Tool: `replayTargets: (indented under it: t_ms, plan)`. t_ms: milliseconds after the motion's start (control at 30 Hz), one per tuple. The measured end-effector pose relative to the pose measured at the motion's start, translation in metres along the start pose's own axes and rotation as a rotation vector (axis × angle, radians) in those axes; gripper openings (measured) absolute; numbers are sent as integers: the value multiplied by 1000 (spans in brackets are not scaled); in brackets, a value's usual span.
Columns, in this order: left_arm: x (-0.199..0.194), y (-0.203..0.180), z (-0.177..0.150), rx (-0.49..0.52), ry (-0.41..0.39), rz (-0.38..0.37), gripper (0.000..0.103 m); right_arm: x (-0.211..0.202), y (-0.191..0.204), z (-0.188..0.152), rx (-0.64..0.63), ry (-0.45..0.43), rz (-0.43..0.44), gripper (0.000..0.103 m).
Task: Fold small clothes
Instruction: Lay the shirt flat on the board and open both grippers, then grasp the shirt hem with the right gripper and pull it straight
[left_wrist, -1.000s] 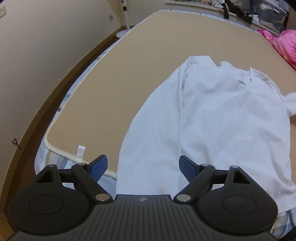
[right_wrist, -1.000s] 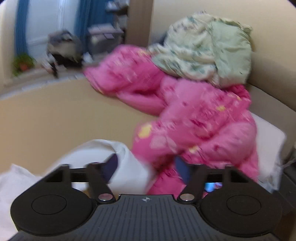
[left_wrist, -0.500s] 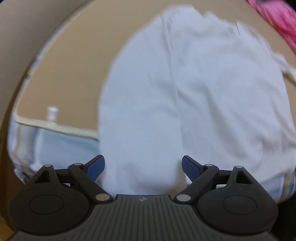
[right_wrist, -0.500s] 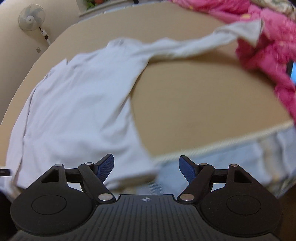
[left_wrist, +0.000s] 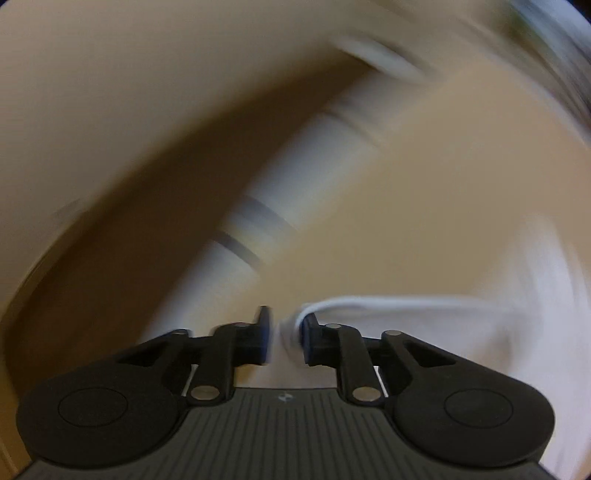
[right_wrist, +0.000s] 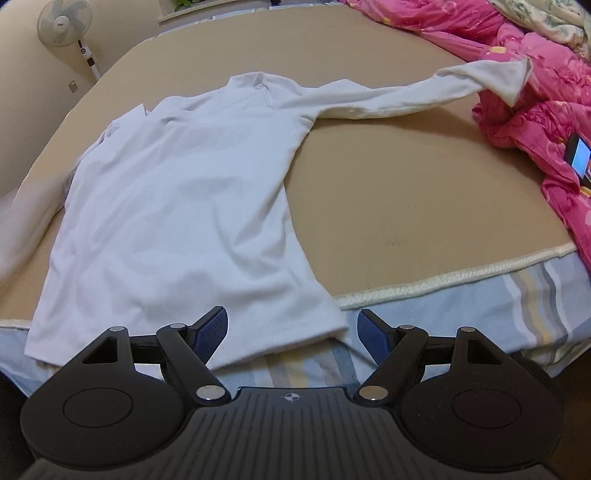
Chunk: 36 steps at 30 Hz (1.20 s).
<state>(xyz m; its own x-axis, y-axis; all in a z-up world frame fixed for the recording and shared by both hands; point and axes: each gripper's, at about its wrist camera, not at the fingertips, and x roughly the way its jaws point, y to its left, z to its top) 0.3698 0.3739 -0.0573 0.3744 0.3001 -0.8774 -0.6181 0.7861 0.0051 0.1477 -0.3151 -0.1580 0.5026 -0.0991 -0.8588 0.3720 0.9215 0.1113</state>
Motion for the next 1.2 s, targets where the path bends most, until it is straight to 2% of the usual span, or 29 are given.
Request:
replayTargets:
  t_ms: [33, 67, 100, 133, 167, 233, 400, 533, 633, 700, 833, 933, 1000, 1067, 1200]
  plan:
    - [-3, 16, 19, -87, -22, 8, 42, -2, 0, 0, 9, -12, 8, 79]
    - [-8, 27, 31, -122, -29, -16, 60, -5, -1, -1, 17, -17, 17, 79]
    - [-13, 32, 33, -119, -38, -53, 72, -6, -3, -3, 24, -20, 26, 79]
    - [-17, 32, 28, -91, -45, -83, 95, -6, -6, -6, 28, -18, 27, 79]
    - [-21, 29, 17, -56, -51, -99, 101, -5, -8, -9, 29, -11, 21, 80]
    - [-26, 15, -19, 46, -48, -123, 101, 2, -18, -14, 41, 8, -12, 80]
    - [-26, -37, -155, 373, 29, -175, 101, 21, -42, -28, 36, 7, -99, 80]
    - [-27, -73, -262, 643, 75, -183, 101, 42, -48, -43, -20, 29, -101, 80]
    - [-32, -86, -309, 760, 70, -170, 101, 62, -45, -53, -68, 49, -120, 80]
    - [-32, -91, -330, 814, 43, -165, 101, 71, -45, -55, -63, 33, -100, 80]
    - [-29, -97, -353, 923, 27, -151, 101, 75, -54, -41, 19, -76, -53, 80]
    - [-14, -105, -352, 945, 62, -150, 101, 81, -66, -17, 109, -108, -9, 80]
    - [-3, -109, -341, 913, 87, -143, 101, 86, -76, -2, 193, -107, 51, 80]
    - [2, -112, -326, 835, 114, -159, 101, 94, -83, 12, 267, -76, 104, 80]
    - [9, -110, -299, 688, 164, -205, 101, 109, -80, 14, 276, -16, 108, 79]
